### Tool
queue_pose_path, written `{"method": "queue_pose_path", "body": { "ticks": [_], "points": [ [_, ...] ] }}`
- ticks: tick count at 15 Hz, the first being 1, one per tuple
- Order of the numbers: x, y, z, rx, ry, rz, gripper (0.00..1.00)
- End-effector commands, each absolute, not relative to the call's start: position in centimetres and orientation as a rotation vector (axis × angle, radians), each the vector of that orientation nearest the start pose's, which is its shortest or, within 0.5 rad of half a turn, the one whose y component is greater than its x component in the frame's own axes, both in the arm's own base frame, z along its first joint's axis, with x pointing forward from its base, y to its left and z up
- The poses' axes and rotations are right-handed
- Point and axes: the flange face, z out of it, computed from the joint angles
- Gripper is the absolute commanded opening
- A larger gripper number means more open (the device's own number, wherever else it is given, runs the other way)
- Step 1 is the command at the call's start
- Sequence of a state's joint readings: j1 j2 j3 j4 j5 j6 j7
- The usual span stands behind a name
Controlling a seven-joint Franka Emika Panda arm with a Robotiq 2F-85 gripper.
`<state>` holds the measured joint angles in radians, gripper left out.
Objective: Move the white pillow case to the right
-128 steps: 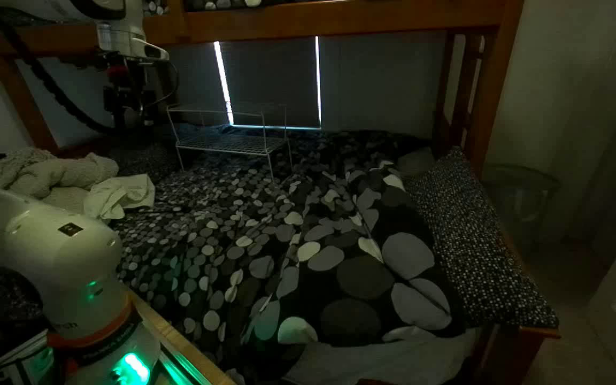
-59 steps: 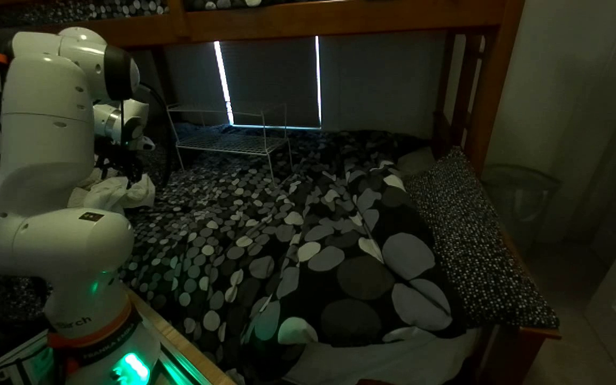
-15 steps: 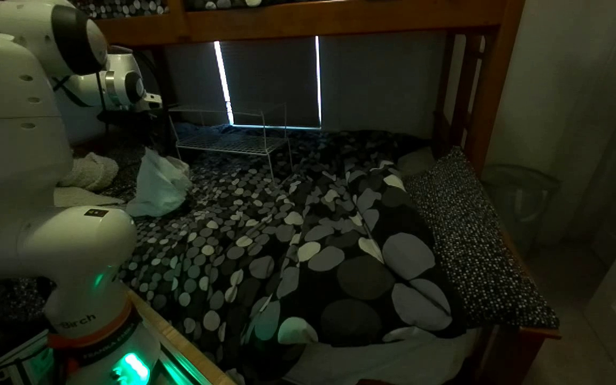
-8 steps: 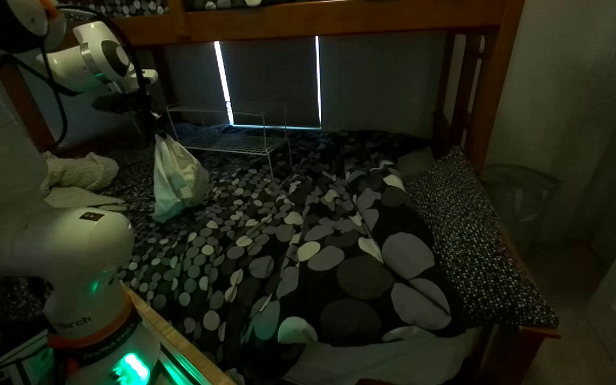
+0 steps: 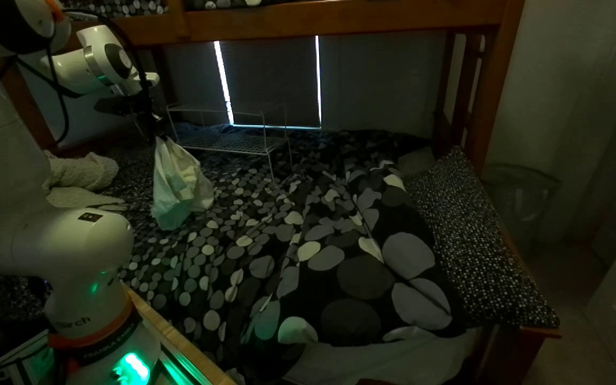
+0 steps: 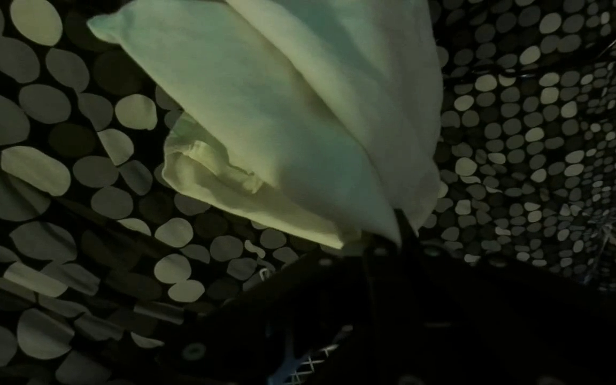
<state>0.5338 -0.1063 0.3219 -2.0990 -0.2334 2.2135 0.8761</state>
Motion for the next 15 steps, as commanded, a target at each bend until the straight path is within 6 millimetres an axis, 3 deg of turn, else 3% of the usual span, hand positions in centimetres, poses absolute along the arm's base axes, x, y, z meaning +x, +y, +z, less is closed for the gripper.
{"method": "queue_pose_path", "body": {
  "ticks": [1, 3, 10, 15],
  "points": [
    [36.5, 40.5, 49.0, -3.097, -0.133, -0.525, 0.01],
    [38.4, 38.3, 49.8, -3.116, -0.008, -0.57, 0.01],
    [45.6, 25.2, 52.0, -3.102, 0.589, -0.712, 0.01],
    [49.1, 17.6, 53.0, -3.054, 0.897, -0.83, 0.01]
  ]
}}
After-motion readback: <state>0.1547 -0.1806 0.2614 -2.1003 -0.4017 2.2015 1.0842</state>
